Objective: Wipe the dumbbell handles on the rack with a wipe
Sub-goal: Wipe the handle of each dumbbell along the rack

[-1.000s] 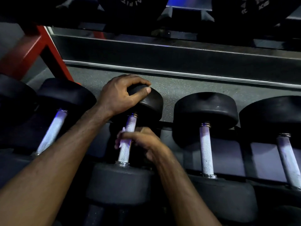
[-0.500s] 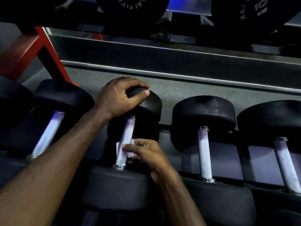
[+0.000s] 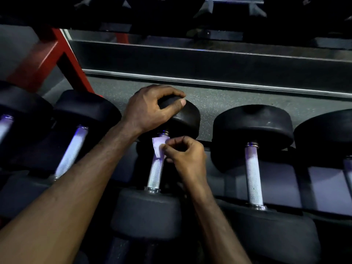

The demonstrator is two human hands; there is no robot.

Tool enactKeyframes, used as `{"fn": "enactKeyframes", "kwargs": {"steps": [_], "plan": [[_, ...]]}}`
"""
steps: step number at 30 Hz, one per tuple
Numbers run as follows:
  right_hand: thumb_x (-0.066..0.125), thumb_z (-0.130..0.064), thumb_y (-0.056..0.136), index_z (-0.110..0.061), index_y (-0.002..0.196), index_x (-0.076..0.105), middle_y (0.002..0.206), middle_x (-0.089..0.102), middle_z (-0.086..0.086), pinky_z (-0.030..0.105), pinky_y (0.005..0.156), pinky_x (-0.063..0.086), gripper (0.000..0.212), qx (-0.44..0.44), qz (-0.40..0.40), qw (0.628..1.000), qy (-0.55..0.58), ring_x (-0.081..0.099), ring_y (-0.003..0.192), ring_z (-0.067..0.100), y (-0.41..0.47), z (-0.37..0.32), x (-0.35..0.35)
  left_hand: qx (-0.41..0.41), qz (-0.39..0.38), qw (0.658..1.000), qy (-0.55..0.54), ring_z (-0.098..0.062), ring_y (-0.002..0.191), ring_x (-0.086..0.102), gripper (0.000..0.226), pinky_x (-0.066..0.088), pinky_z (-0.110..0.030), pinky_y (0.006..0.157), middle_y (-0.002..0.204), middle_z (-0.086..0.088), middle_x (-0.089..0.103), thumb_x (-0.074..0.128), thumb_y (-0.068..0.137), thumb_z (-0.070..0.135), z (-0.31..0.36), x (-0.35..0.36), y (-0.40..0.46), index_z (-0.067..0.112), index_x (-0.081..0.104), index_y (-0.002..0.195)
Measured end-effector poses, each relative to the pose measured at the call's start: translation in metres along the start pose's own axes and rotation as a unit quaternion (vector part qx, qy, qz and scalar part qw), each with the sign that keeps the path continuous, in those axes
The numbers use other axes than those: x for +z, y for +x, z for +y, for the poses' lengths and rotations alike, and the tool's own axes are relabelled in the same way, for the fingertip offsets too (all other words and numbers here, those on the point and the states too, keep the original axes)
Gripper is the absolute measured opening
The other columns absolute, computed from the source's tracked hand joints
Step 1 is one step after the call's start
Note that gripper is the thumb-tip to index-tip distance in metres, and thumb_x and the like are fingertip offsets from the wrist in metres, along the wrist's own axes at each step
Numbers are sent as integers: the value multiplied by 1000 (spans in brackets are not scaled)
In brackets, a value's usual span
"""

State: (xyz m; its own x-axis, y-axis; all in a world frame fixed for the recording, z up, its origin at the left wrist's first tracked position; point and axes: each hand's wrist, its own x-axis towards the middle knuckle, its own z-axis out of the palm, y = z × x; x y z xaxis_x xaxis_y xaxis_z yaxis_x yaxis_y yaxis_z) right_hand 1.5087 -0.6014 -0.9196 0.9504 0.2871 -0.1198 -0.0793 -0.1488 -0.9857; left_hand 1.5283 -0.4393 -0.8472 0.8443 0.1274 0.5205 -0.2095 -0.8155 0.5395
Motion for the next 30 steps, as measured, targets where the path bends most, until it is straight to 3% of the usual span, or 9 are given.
{"fn": "enactKeyframes", "kwargs": {"steps": [5, 7, 10, 13, 17, 23, 28, 30], "plan": [[91, -24, 71, -17, 75, 70, 66, 73, -1, 26, 55, 53, 22, 7, -69, 988, -135, 62, 55, 5, -35, 1, -12, 1, 6, 1000, 6, 0, 117, 69, 32, 55, -42, 103, 118, 24, 76, 65, 96, 55, -2, 0, 0, 35, 80, 116], [91, -25, 70, -17, 74, 70, 65, 72, -2, 22, 52, 48, 23, -13, -56, 985, -164, 60, 53, 2, -33, -4, -11, 0, 6, 1000, 6, 0, 116, 69, 32, 55, -42, 103, 117, 23, 76, 65, 96, 55, -1, 0, 0, 35, 80, 116], [89, -32, 72, -20, 77, 70, 73, 73, -4, 30, 62, 55, 24, -46, 27, 983, -177, 69, 67, 10, -10, -21, -3, 2, 1, 1000, 5, -1, 115, 70, 33, 55, -42, 102, 117, 22, 76, 65, 95, 55, 1, -1, 1, 35, 80, 117], [85, -36, 73, -21, 80, 70, 80, 74, -2, 35, 71, 57, 23, -44, 24, 975, -216, 72, 81, 20, -12, -25, -1, 1, -4, 1000, 0, -1, 116, 69, 33, 55, -42, 102, 118, 22, 76, 66, 96, 54, 1, -2, 1, 34, 80, 117], [83, -33, 70, -20, 75, 65, 72, 70, -4, 29, 65, 54, 24, -16, -48, 962, -267, 69, 73, 14, -46, -18, -8, 6, 10, 1000, 4, -1, 116, 69, 32, 55, -40, 103, 118, 22, 76, 66, 95, 53, -2, 0, 1, 33, 81, 115], [87, -38, 71, -21, 76, 70, 73, 73, -2, 37, 69, 58, 24, -32, 24, 977, -210, 72, 75, 19, -12, -29, -2, 1, -2, 1000, 1, 1, 116, 68, 32, 55, -41, 103, 118, 24, 75, 65, 95, 55, -1, -1, 2, 36, 80, 117], [86, -34, 68, -18, 73, 69, 65, 73, -4, 34, 63, 60, 24, 21, -70, 969, -236, 71, 62, 11, -47, -15, -13, -7, 0, 1000, 5, 2, 116, 68, 33, 55, -42, 103, 119, 26, 74, 65, 95, 57, -2, 0, 1, 38, 79, 117], [89, -32, 68, -18, 73, 72, 64, 73, -3, 35, 62, 61, 22, 12, -48, 978, -205, 71, 61, 11, -38, -13, -12, -11, -6, 1000, 4, 2, 117, 67, 32, 55, -43, 103, 119, 28, 74, 65, 95, 58, -2, 0, 1, 40, 79, 117]]}}
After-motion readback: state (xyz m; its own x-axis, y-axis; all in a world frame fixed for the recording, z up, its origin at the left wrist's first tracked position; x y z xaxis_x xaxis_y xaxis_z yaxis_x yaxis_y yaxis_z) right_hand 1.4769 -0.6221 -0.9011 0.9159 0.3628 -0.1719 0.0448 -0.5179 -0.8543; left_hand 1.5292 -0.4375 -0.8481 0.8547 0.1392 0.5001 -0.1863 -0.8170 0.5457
